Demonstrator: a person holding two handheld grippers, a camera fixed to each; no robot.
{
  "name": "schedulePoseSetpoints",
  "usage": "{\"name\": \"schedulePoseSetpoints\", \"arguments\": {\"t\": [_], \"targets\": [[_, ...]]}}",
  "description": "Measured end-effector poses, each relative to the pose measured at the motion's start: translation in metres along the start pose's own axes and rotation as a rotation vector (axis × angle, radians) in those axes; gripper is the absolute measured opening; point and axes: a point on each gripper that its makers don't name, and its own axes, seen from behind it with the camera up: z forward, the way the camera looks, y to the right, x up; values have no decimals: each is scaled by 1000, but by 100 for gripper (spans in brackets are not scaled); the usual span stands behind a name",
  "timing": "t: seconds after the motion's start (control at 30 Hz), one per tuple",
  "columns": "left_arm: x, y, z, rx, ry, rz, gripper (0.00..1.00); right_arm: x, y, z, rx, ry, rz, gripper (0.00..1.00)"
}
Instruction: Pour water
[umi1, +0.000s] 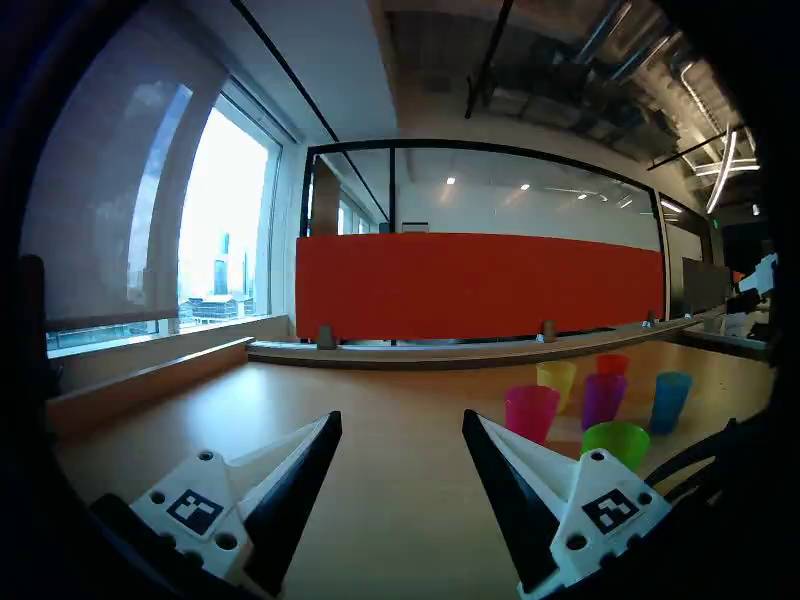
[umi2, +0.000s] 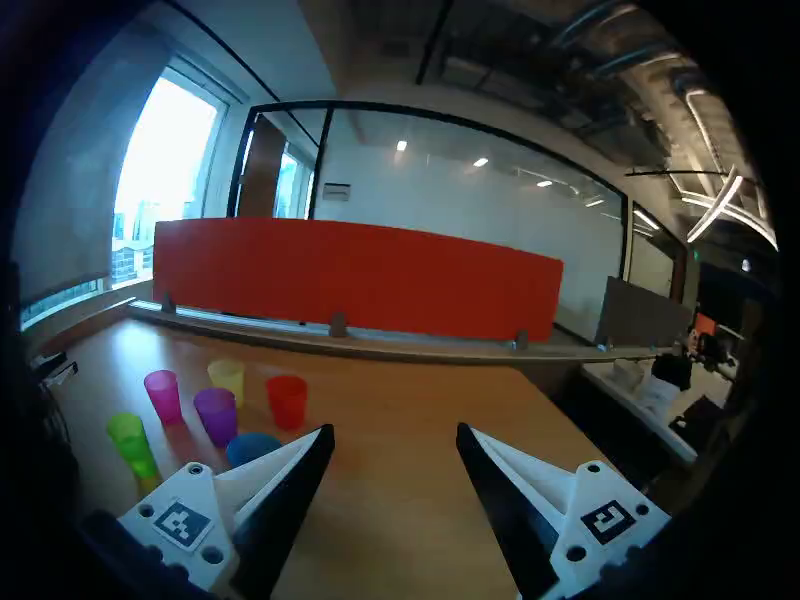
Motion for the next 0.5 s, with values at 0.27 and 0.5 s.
{"name": "schedulePoseSetpoints", "arguments": {"t": [0.27, 0.5], "targets": [[0, 0, 0, 5, 0, 2, 90, -4, 2, 3, 2, -3, 3, 94], [0, -2, -1, 12, 0, 3, 89, -3, 2, 5, 8, -3, 2, 94]]}}
